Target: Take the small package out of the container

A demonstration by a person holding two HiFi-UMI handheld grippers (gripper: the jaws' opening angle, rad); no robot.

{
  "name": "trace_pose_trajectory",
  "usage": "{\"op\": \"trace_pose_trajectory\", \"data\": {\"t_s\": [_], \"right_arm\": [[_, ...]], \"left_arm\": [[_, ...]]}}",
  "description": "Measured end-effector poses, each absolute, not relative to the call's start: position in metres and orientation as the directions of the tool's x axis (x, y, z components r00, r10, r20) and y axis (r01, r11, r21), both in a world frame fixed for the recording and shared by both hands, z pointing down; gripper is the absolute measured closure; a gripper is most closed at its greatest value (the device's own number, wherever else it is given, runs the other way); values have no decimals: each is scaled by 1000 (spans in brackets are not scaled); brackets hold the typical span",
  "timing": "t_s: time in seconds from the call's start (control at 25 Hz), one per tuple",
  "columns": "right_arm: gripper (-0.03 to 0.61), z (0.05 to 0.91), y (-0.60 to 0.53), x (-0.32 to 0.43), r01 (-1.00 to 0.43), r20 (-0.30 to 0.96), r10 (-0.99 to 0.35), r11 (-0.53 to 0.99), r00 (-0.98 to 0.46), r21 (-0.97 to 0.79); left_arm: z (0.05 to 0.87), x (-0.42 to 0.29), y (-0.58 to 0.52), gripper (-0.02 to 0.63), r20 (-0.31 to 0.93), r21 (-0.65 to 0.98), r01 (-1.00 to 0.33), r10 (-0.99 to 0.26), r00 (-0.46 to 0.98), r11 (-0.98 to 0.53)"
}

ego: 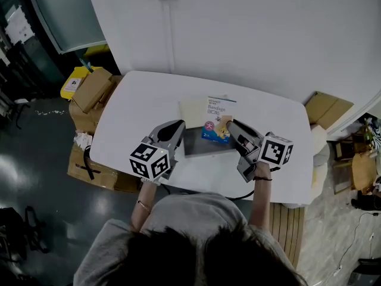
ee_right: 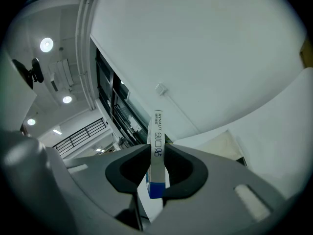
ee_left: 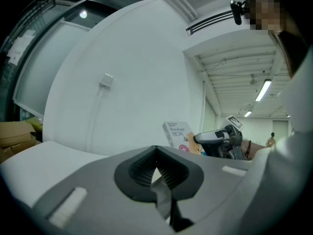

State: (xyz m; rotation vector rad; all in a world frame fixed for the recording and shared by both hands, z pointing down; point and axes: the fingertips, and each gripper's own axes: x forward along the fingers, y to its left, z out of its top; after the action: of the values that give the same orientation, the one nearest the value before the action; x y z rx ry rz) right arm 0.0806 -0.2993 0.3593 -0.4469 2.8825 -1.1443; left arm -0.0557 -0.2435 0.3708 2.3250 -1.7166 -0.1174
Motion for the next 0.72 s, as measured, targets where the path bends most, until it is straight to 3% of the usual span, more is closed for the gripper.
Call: {"op": "trace_pose_trajectory", "data": {"t_s": [0.72], "right_arm": [[476,360,-294,82,-230,69,-254,686,-965,-691]], "left_arm": [[372,-52,-247,627,88,254,-926,-947,310,-280]]}}
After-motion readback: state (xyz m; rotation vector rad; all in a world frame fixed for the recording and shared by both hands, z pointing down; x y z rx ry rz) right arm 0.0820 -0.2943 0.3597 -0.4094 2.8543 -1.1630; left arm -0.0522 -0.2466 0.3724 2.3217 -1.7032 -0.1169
